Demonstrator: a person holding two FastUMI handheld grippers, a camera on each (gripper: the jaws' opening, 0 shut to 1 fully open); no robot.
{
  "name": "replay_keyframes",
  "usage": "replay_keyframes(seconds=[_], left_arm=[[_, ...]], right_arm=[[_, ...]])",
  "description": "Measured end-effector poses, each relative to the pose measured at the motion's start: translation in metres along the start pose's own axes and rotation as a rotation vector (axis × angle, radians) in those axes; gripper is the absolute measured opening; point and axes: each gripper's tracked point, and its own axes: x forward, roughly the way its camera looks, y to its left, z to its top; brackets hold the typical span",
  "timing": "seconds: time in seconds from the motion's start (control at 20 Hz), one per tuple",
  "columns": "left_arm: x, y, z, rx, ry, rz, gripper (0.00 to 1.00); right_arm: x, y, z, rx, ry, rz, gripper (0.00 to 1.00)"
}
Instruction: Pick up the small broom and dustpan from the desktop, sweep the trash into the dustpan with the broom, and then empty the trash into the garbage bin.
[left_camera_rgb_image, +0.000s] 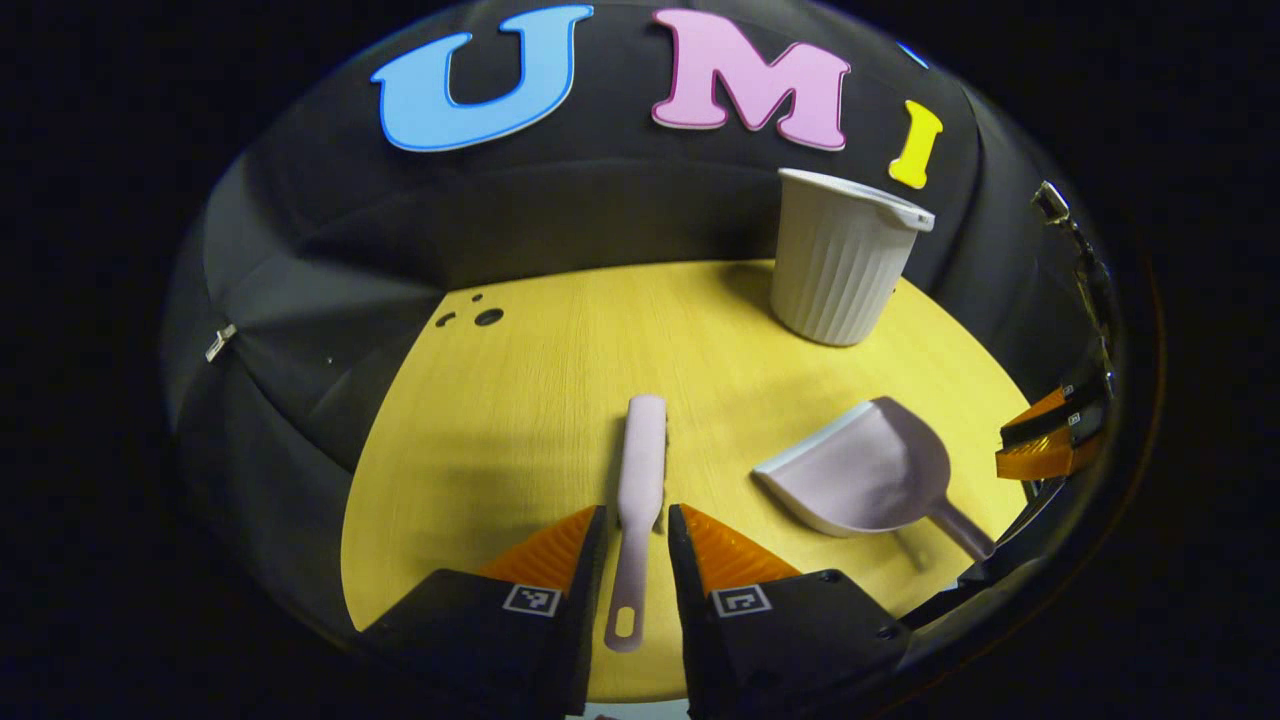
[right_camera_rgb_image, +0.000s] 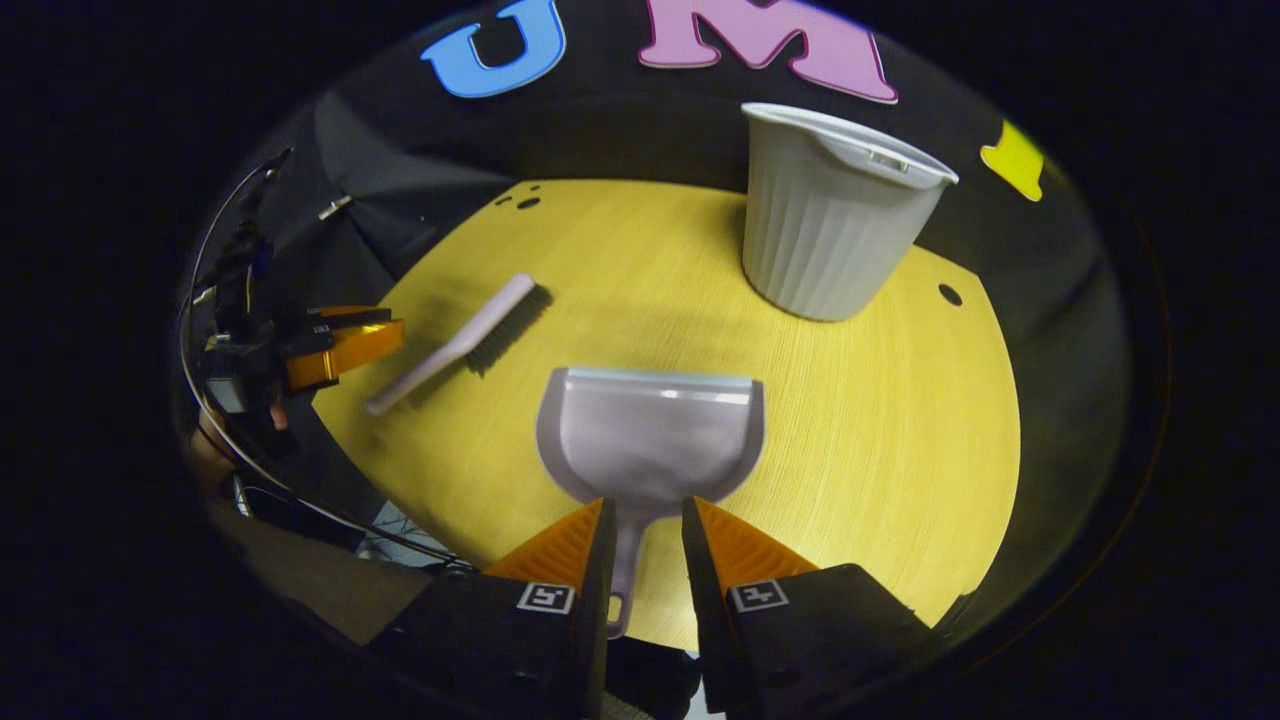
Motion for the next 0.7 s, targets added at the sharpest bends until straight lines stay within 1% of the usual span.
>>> replay_keyframes(seconds=[0.05,0.15,0.2,0.25,0.3,0.35,0.4,0.45,0.5,0.55,0.65,0.7], left_arm=[[-0.006,-0.008,0.01,0.0,-0.033,-0.013,0.41],[-0.019,-0.022,0.029,0.006,-0.094,-0.033,0.4],[-0.026,-0.028,0.036,0.009,-0.116,-0.031,0.39],[-0.034,-0.033,0.044,0.007,-0.133,-0.024,0.37],[-0.039,-0.039,0.049,0.002,-0.147,-0.014,0.43],[-0.047,-0.046,0.056,-0.005,-0.159,-0.007,0.4],[-0.054,-0.054,0.061,-0.011,-0.172,-0.002,0.43],[-0.061,-0.062,0.066,-0.017,-0.182,0.001,0.43],[-0.066,-0.07,0.071,-0.026,-0.198,0.002,0.4],[-0.073,-0.079,0.074,-0.038,-0.207,0.003,0.4],[-0.082,-0.093,0.074,-0.061,-0.217,0.018,0.4],[-0.086,-0.099,0.074,-0.072,-0.221,0.023,0.38]], right_arm=[[-0.004,-0.002,0.011,-0.015,-0.046,0.002,0.42],[-0.011,-0.002,0.028,-0.053,-0.119,0.011,0.41],[-0.014,-0.001,0.036,-0.066,-0.155,0.022,0.41],[-0.018,0.003,0.044,-0.078,-0.189,0.04,0.46],[-0.022,0.005,0.05,-0.094,-0.222,0.056,0.42],[-0.027,0.007,0.057,-0.112,-0.253,0.069,0.42],[-0.032,0.01,0.063,-0.133,-0.289,0.085,0.42],[-0.037,0.013,0.069,-0.156,-0.32,0.096,0.42],[-0.041,0.013,0.072,-0.183,-0.345,0.105,0.41],[-0.045,0.014,0.073,-0.209,-0.361,0.111,0.41],[-0.05,0.019,0.072,-0.232,-0.37,0.151,0.41],[-0.053,0.021,0.072,-0.235,-0.371,0.172,0.41]])
